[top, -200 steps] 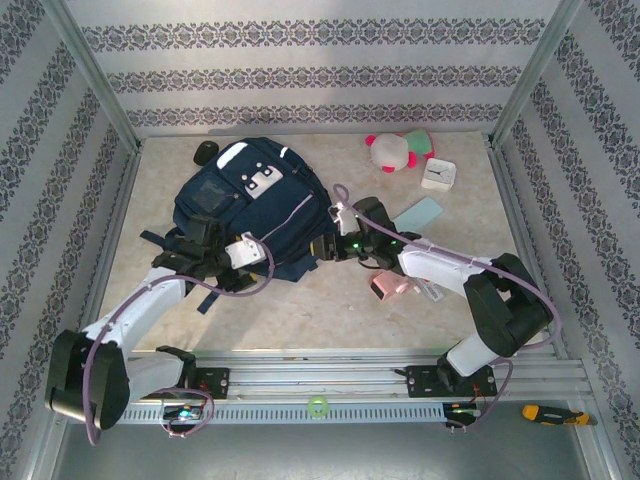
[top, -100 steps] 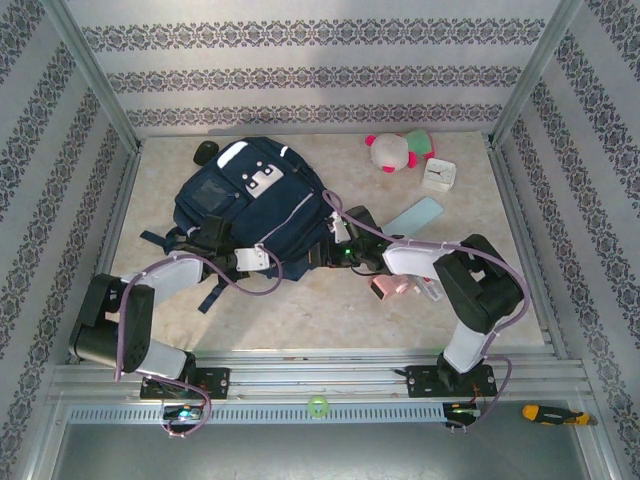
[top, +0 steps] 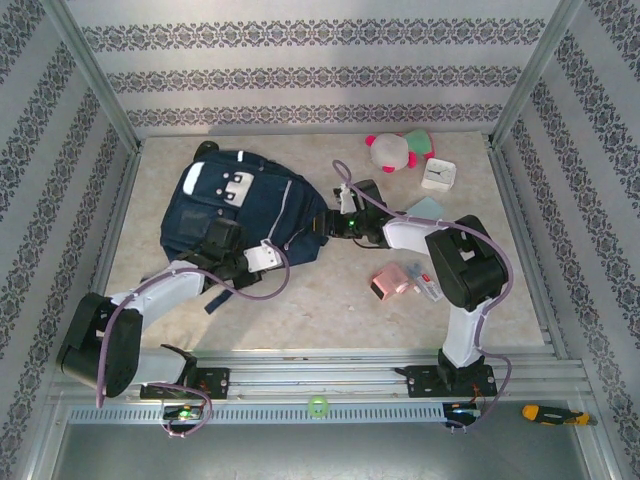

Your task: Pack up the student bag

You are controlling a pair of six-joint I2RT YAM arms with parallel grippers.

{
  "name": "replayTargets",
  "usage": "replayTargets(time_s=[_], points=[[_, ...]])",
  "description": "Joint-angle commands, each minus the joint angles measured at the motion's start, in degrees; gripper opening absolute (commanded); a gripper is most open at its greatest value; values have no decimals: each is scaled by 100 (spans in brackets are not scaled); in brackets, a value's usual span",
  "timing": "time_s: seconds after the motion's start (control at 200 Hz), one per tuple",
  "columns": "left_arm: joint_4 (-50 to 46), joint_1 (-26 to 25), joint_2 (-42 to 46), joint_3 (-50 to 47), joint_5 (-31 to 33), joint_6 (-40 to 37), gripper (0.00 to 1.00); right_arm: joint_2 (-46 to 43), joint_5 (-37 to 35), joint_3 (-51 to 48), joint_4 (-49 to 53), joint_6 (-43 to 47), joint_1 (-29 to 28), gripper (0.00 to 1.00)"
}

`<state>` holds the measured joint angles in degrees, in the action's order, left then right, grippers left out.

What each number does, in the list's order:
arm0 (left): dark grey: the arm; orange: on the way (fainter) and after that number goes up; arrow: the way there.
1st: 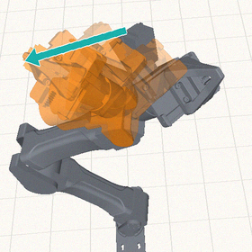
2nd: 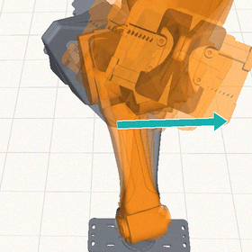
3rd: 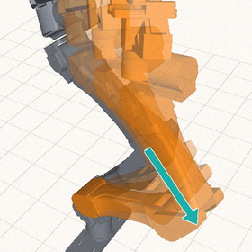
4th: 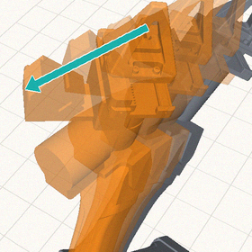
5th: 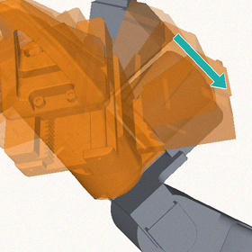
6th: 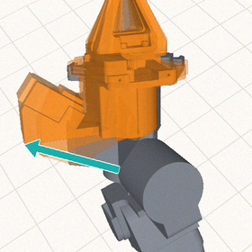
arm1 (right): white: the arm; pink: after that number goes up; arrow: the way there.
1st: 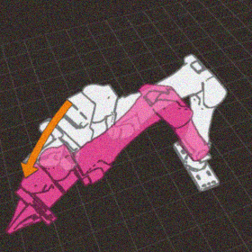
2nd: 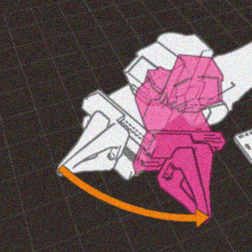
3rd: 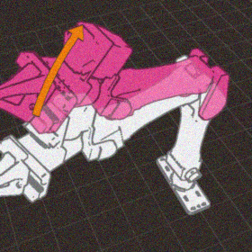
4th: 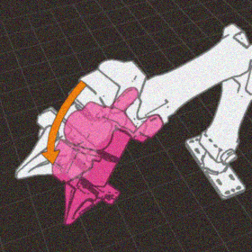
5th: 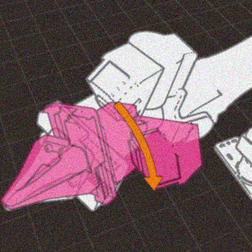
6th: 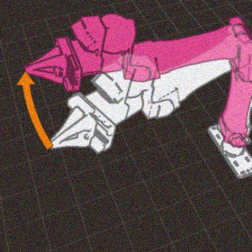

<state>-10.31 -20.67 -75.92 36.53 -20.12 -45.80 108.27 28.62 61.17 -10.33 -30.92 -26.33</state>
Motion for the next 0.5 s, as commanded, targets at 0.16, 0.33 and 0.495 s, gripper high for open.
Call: replayTargets(time_s=[0.16,0.33,0.495], points=[[656,-199,-221,-242,-965,1424,0,-1817,-774,-889,560,726,-242,46],[685,-192,-252,-252,-949,1446,0,-2141,-1257,-941,1231,1130,-1125,46],[644,-201,-265,-232,-955,1443,0,-1877,-1657,-814,1247,1340,-1662,47]])
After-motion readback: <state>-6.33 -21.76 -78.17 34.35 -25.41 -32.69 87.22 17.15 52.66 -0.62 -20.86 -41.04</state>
